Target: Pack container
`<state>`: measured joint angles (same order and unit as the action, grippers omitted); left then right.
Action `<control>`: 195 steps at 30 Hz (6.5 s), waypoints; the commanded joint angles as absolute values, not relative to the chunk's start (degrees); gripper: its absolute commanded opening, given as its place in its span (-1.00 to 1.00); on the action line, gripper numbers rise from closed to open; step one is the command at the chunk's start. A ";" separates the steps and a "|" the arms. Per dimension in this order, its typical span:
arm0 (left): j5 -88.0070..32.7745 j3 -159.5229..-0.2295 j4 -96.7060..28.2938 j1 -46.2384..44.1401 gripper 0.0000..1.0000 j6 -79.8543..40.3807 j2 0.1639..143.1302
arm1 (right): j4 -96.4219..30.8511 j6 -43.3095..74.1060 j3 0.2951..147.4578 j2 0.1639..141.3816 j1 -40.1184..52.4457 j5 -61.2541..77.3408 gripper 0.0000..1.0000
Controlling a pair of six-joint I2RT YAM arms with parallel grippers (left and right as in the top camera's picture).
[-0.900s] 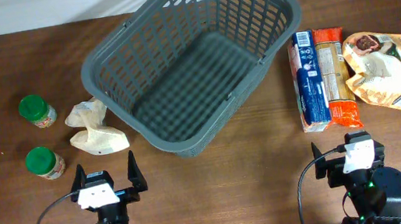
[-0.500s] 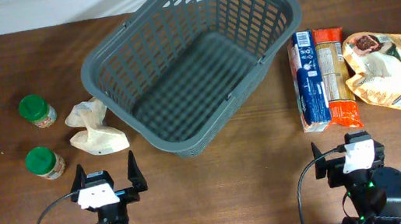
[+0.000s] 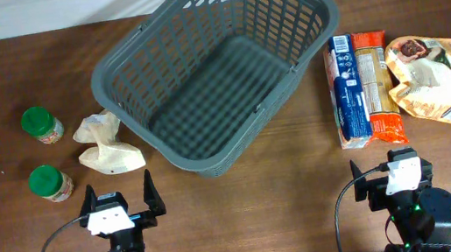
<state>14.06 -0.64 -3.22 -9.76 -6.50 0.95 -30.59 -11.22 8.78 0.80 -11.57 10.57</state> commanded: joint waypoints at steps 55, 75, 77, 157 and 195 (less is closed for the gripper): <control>1.58 -81.52 -50.85 -9.45 0.99 -10.63 53.08 | -71.50 -11.60 93.58 62.37 -11.20 28.34 0.98; -9.17 -105.27 -72.93 -14.22 0.98 -10.68 71.92 | -85.60 1.19 126.39 92.14 -5.28 33.71 -0.22; -9.19 -105.27 -73.80 -15.53 0.98 -10.68 72.27 | -83.92 1.45 126.39 92.44 -1.85 29.58 -0.48; 4.21 -105.06 -85.71 -24.97 -0.96 8.45 95.55 | -85.10 9.93 120.33 108.33 12.80 4.27 -0.92; 10.35 -117.64 -87.44 1.78 -0.83 -9.63 78.59 | -84.68 12.27 120.33 111.59 -22.68 -6.33 -0.18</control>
